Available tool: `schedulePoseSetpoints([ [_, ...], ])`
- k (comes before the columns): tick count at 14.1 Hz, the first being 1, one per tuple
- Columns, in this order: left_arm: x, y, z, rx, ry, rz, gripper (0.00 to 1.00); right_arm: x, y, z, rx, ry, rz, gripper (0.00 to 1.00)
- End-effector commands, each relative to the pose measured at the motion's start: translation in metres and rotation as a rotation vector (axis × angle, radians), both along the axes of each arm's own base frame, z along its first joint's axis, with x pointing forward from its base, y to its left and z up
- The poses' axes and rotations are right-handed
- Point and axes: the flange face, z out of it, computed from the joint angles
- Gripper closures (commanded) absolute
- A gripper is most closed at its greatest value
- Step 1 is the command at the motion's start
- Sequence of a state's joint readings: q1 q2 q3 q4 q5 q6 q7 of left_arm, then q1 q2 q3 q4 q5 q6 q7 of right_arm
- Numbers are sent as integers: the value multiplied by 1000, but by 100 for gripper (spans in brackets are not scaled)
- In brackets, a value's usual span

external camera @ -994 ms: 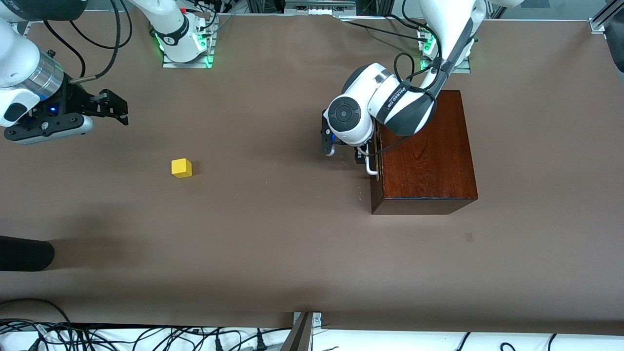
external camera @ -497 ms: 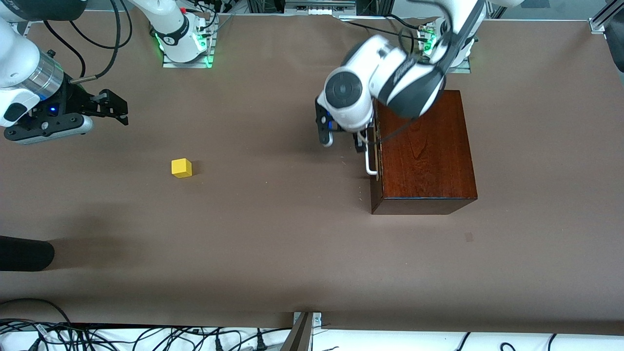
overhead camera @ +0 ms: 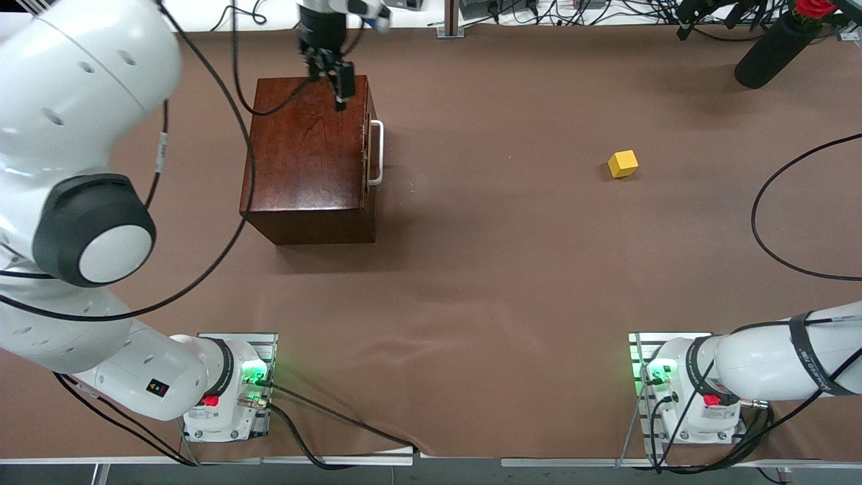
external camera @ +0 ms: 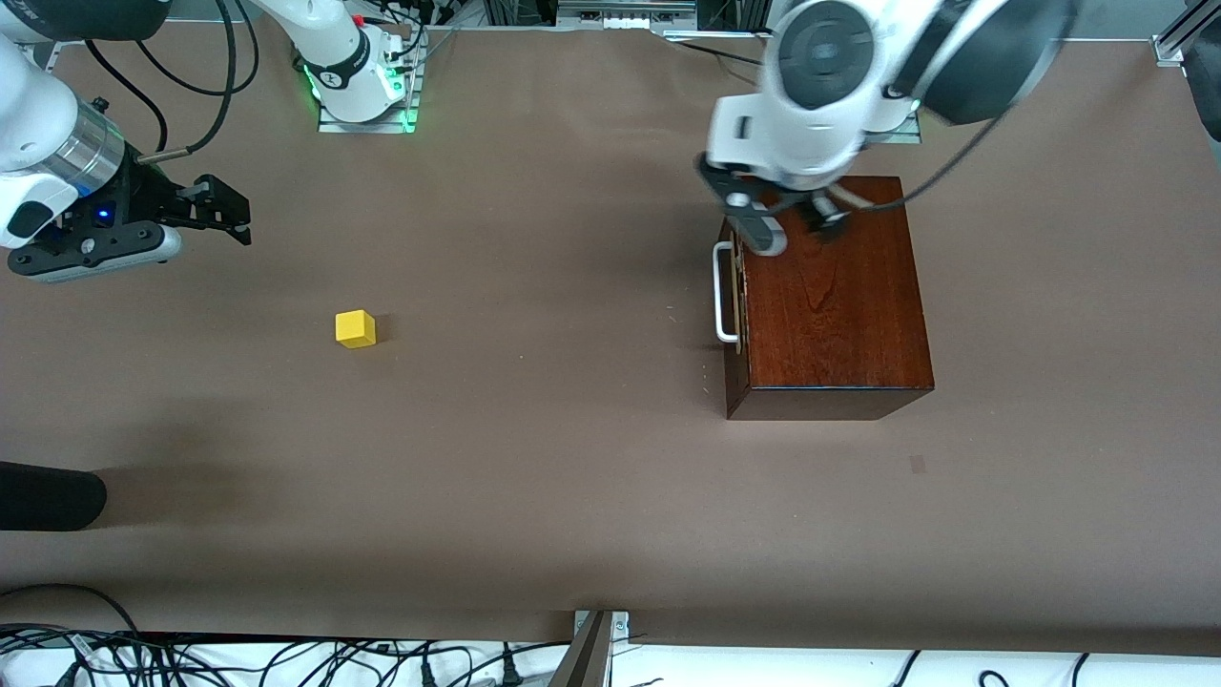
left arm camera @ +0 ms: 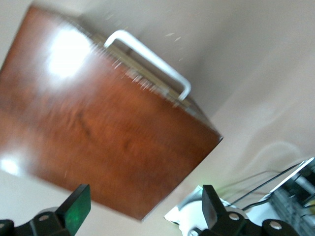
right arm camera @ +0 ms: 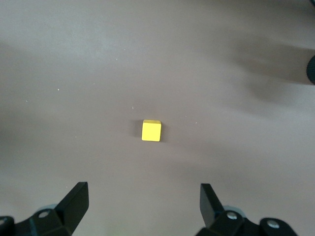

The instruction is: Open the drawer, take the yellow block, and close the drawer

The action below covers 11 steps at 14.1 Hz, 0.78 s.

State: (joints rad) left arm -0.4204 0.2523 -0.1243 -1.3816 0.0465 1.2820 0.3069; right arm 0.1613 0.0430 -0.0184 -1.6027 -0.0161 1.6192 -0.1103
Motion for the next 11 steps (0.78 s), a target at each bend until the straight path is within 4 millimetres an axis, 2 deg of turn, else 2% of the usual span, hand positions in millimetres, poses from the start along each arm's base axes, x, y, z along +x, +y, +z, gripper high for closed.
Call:
schedulePoseSetpoints([
  [1,12,59,33,-5,-31,165,0,-2,0,6,-13,-1,-12,0],
  [2,22,82,35,-14,-33,211,0,-2,0,7,-13,-3,-13,0],
  [4,37,114,37,-16,-64,272,0,-2,0,6,-13,-1,-13,0],
  [5,49,148,42,-29,-103,335,0,-2,0,6,-13,-1,-13,0],
  [6,55,167,58,-66,-199,389,0,-2,0,6,-13,-1,-13,0],
  [7,57,180,54,-80,-257,454,0,-3,0,6,-13,0,-13,0],
  [8,54,187,60,-108,-331,544,0,-3,0,6,-13,0,-13,0],
  [11,44,214,65,-92,-381,727,0,-2,0,6,-13,-1,-13,0],
])
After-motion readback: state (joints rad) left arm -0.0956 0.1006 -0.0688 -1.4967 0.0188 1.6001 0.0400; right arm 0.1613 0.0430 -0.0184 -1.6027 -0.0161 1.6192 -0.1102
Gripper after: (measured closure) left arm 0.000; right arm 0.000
